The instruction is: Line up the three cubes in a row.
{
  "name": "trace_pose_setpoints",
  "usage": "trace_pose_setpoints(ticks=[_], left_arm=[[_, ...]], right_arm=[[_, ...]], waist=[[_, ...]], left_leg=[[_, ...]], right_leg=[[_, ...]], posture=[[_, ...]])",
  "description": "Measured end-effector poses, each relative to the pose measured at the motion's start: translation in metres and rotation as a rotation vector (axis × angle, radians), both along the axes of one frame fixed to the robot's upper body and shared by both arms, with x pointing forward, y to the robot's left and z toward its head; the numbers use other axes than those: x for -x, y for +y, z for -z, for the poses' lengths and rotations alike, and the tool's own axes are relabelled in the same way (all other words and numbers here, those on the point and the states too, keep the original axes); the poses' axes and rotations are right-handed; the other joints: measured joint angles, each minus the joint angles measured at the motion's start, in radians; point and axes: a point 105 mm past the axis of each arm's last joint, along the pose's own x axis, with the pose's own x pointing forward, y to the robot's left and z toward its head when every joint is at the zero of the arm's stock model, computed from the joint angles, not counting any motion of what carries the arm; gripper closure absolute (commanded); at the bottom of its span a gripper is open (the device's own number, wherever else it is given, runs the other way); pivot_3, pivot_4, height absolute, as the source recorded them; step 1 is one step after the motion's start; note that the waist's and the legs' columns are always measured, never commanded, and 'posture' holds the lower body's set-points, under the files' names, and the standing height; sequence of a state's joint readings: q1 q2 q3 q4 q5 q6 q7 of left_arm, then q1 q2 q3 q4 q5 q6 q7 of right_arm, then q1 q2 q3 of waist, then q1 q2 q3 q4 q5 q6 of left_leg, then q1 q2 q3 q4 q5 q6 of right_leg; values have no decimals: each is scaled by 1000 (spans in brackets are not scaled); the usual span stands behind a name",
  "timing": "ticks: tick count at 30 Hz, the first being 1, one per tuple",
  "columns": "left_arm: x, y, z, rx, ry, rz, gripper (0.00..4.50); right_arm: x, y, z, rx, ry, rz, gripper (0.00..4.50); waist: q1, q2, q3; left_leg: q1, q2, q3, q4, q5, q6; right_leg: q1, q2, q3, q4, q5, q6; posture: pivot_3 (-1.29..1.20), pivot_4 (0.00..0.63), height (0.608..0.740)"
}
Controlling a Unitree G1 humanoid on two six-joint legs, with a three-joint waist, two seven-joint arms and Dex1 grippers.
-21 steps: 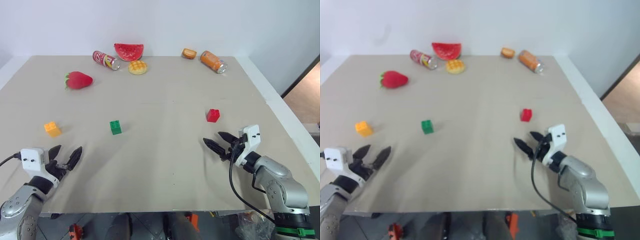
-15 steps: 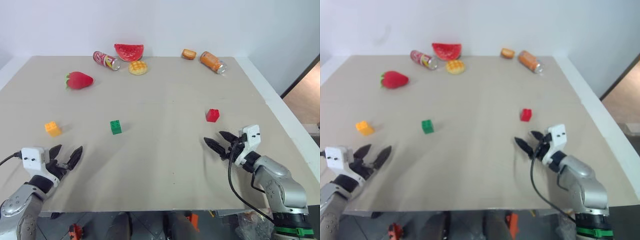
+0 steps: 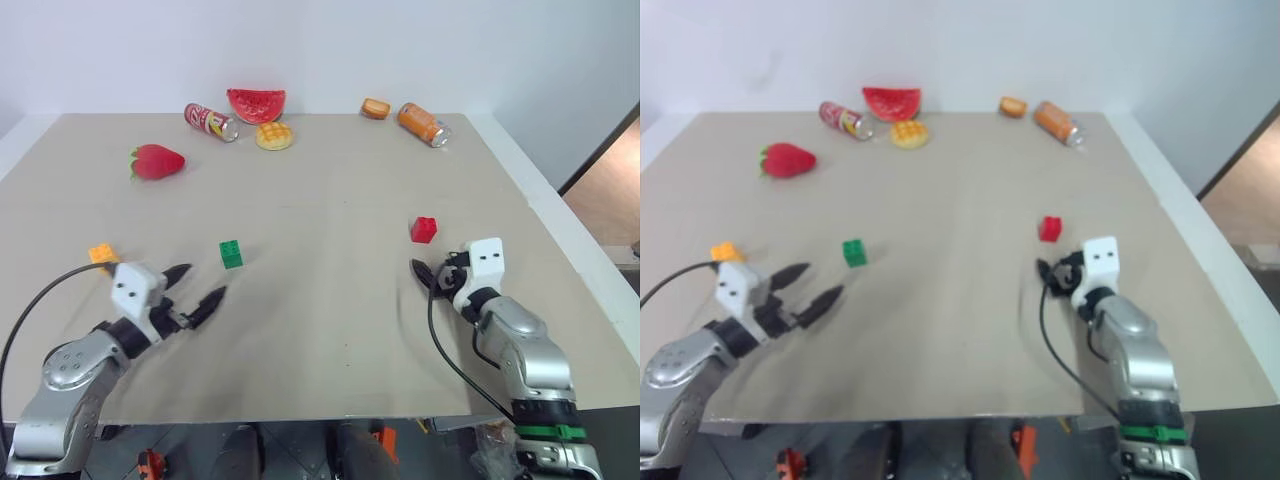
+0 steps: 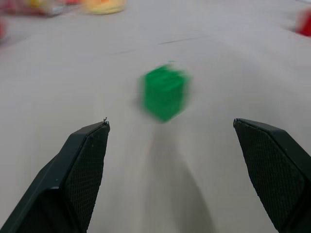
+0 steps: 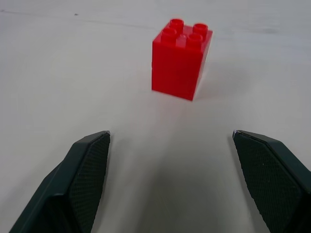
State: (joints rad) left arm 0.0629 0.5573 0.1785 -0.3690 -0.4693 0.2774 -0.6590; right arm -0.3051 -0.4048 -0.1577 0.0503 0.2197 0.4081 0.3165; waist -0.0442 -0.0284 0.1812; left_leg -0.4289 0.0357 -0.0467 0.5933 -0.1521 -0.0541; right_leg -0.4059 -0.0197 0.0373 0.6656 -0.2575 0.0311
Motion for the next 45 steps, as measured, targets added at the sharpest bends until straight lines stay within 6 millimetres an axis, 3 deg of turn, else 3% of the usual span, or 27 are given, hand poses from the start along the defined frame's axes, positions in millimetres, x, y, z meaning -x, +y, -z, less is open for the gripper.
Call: trace_pose_setpoints(ticks=[7, 23, 32, 41, 45], left_arm=[[-2, -42, -21, -33, -98, 268, 279], [-14, -58, -27, 75, -137, 345, 279], [-18, -65, -36, 202, -185, 342, 197], [-23, -59, -32, 197, -188, 342, 197], [-16, -37, -18, 150, -147, 312, 197]], right_arm=[[-24, 10, -2, 21, -21, 54, 303], [-56, 17, -4, -35, -47, 142, 303], [-58, 18, -5, -40, -60, 141, 3220], [-59, 25, -10, -50, -59, 63, 3273], [-31, 66, -29, -25, -107, -338, 3273]], waist=[[0, 0, 0], [-2, 0, 0], [-2, 0, 0], [-3, 0, 0], [-5, 0, 0]], left_leg=[[0, 0, 3, 2, 0, 0], [1, 4, 9, 6, 1, 1], [2, 8, 14, 7, 0, 1], [4, 11, 17, 7, 0, 2], [4, 13, 18, 6, -3, 6]], right_leg=[[0, 1, 5, 0, 4, 5], [-1, 5, 11, 0, 9, 7], [-1, 9, 16, 0, 12, 7], [-2, 14, 20, 0, 13, 6], [-3, 15, 21, 0, 12, 5]], posture=[[0, 150, 740], [0, 150, 740], [0, 150, 740], [0, 150, 740], [0, 150, 740]])
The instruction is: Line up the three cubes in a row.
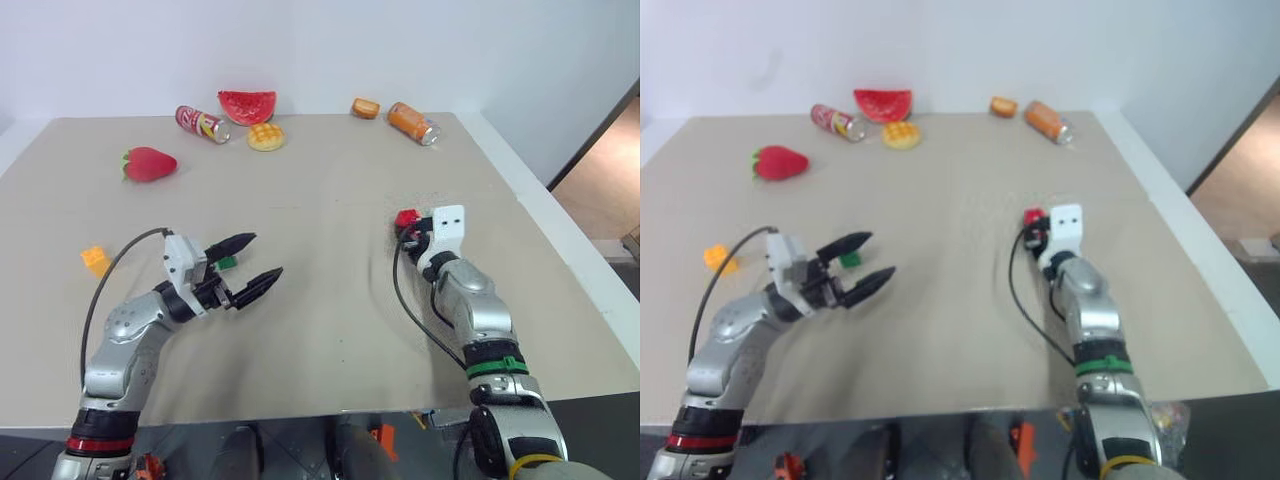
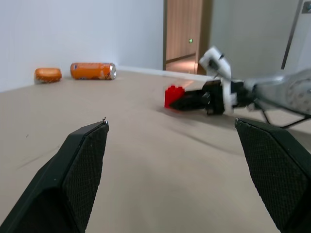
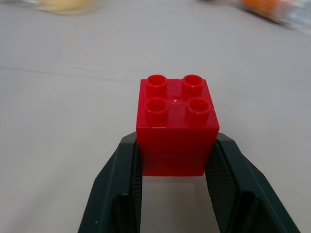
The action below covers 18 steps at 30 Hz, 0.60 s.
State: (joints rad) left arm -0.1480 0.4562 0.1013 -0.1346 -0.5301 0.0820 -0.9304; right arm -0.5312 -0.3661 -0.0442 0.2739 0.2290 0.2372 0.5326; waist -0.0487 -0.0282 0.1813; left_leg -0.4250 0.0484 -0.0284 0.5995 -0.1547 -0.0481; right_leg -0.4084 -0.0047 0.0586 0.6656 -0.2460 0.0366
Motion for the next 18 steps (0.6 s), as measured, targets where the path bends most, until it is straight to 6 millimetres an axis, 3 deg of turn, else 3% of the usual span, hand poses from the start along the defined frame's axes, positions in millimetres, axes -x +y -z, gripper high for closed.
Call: trace_pose_setpoints(ticks=[4, 7, 14, 18], left_arm=[[3, 15, 5, -39, 14, -17, 197], [2, 28, 6, -78, 21, -49, 197], [12, 50, 23, -153, 107, -98, 197], [17, 57, 22, -139, 117, -127, 197]], right_arm=[[42, 42, -2, 95, 38, -419, 3273], [68, 58, 8, 157, 108, -635, 3273], [70, 57, 24, 249, 164, -743, 3273], [69, 53, 26, 272, 169, -769, 3273]], waist=[[5, 0, 0], [4, 0, 0], [2, 0, 0], [3, 0, 0]], left_leg=[[0, 1, -1, 1, -1, 2], [0, 1, 0, 2, -1, 2], [1, 1, 3, 2, -1, 2], [1, 2, 3, 2, -2, 2]], right_leg=[[1, 0, -2, 0, -1, -2], [1, 0, -1, 0, -3, -6], [-1, 0, 1, 0, -1, -7], [-1, 0, 0, 0, -2, -7]], posture=[[0, 150, 740], [0, 150, 740], [0, 150, 740], [0, 150, 740]])
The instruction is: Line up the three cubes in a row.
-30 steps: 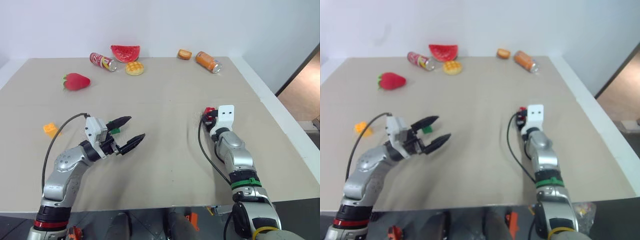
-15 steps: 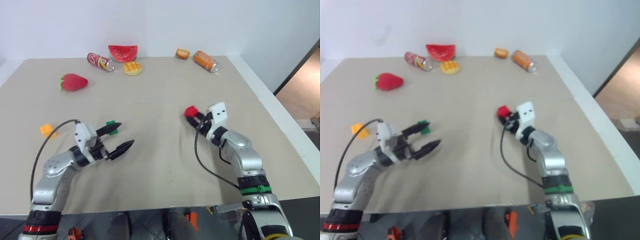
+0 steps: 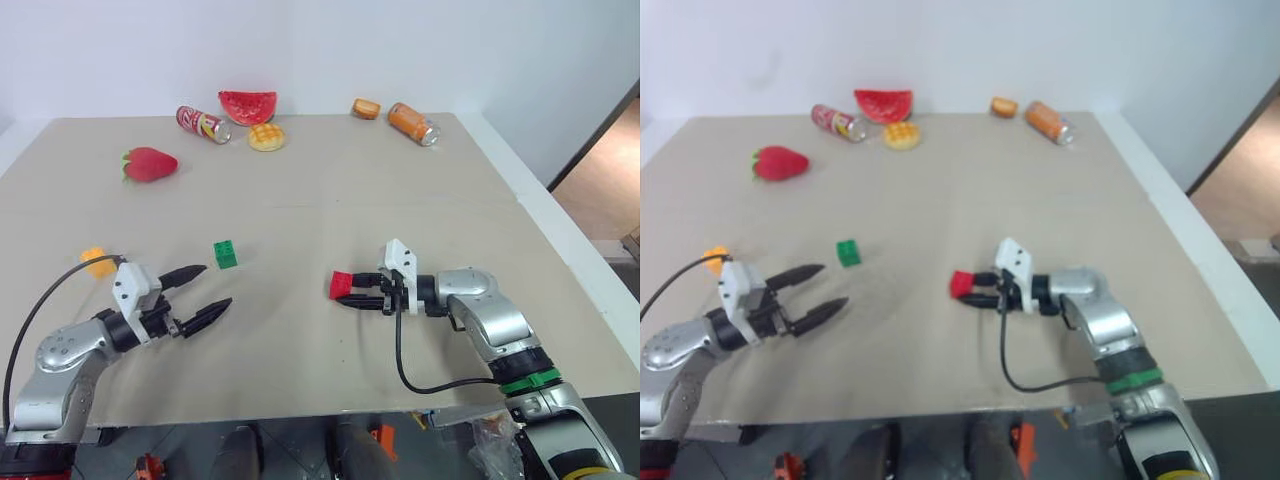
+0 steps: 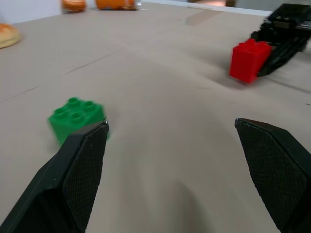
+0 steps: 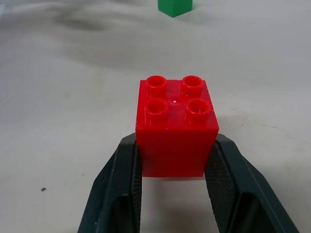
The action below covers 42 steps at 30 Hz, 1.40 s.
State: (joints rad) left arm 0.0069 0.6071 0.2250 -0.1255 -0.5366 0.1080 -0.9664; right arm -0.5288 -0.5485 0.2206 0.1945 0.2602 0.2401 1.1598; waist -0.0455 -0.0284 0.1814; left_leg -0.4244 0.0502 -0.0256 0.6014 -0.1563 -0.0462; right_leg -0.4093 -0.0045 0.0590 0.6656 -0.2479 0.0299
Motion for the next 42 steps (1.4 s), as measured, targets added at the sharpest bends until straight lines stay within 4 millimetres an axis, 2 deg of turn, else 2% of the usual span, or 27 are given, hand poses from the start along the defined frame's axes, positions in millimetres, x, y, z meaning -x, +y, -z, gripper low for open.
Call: trace_pose_setpoints(ticks=[9, 19, 27, 40, 42], left_arm=[[6, 6, 4, 9, 33, -12, 197], [11, 24, 5, 7, 46, -68, 197], [16, 26, 9, 14, 75, -84, 197], [16, 25, 5, 31, 72, -81, 197], [16, 25, 5, 31, 72, -82, 197]], right_arm=[[4, 7, 5, 21, -2, -116, 3273], [6, 15, 10, 67, -35, -227, 3273], [3, 15, 8, 87, -55, -273, 3273], [0, 22, 11, 80, -81, -298, 3273], [-1, 22, 11, 83, -91, -295, 2215]], waist=[[0, 0, 0], [-1, 0, 0], [0, 0, 0], [-2, 0, 0], [-2, 0, 0]], left_leg=[[0, 0, 0, 0, 0, 0], [0, 0, 1, 0, 0, 0], [1, 1, 2, 0, 0, -1], [2, 3, 3, 0, 0, -1], [3, 3, 3, 0, 0, -1]], right_leg=[[0, 0, 0, 0, 0, 0], [0, 0, 1, 0, 0, 0], [0, 0, 1, 0, 0, 0], [0, 2, 1, 0, 1, -2], [0, 2, 1, 0, 1, -2]], posture=[[0, 150, 740], [0, 150, 740], [0, 150, 740], [0, 150, 740], [0, 150, 740]])
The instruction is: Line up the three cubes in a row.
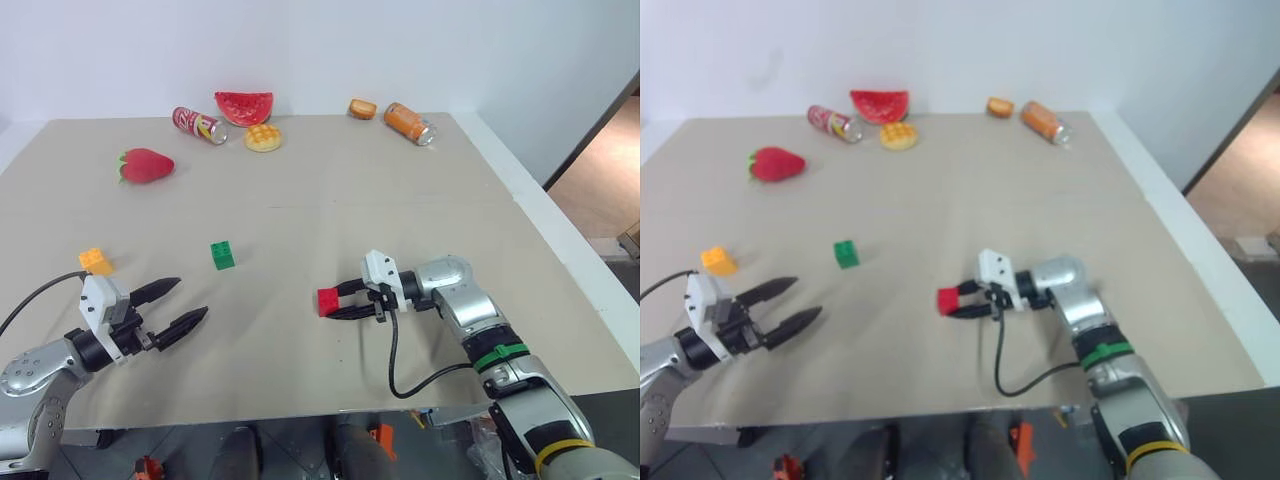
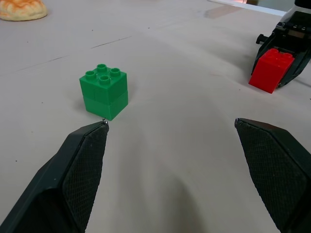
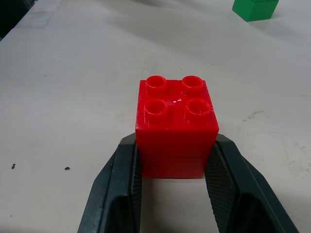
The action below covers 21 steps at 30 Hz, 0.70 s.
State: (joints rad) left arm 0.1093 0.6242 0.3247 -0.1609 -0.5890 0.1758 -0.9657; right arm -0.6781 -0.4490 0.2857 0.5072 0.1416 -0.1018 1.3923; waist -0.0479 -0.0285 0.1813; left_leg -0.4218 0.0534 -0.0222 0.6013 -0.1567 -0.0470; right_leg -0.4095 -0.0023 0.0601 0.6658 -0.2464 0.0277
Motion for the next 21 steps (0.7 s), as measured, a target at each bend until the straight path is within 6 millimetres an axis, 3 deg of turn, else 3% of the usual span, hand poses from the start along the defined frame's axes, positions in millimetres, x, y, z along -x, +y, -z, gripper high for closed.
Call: trace_pose_setpoints(ticks=[5, 10, 15, 18, 21], left_arm=[[-1, 0, 0, 1, -2, -4, 197], [-1, -4, 0, 10, -3, 3, 197], [-9, -5, -2, 26, -11, -3, 197], [-12, -3, 7, 25, 36, -28, 197], [-21, -6, 22, -36, 90, -72, 197]], right_arm=[[-8, -2, 2, 8, -29, 52, 579], [-9, -14, -2, 44, -32, 57, 579], [1, -43, -13, 116, -25, 43, 579], [8, -63, -22, 159, -44, 44, 579], [-1, -72, -34, 123, -80, 127, 579]], waist=[[1, 0, 0], [4, 0, 0], [7, 0, 0], [5, 0, 0], [-1, 0, 0]], left_leg=[[0, 0, 1, 0, 0, 0], [-1, -1, 1, 0, 0, 0], [-1, -2, 2, 0, 0, 0], [-1, -2, 2, 0, 0, -1], [0, -1, 2, 0, 0, -1]], right_leg=[[0, 0, 1, 0, 0, 0], [0, -1, 2, 0, -1, 1], [0, -2, 2, 0, -1, 2], [0, -1, 2, 0, -1, 2], [-1, 0, 3, 0, 0, 1]], posture=[[0, 150, 740], [0, 150, 740], [0, 150, 740], [0, 150, 740], [0, 150, 740]])
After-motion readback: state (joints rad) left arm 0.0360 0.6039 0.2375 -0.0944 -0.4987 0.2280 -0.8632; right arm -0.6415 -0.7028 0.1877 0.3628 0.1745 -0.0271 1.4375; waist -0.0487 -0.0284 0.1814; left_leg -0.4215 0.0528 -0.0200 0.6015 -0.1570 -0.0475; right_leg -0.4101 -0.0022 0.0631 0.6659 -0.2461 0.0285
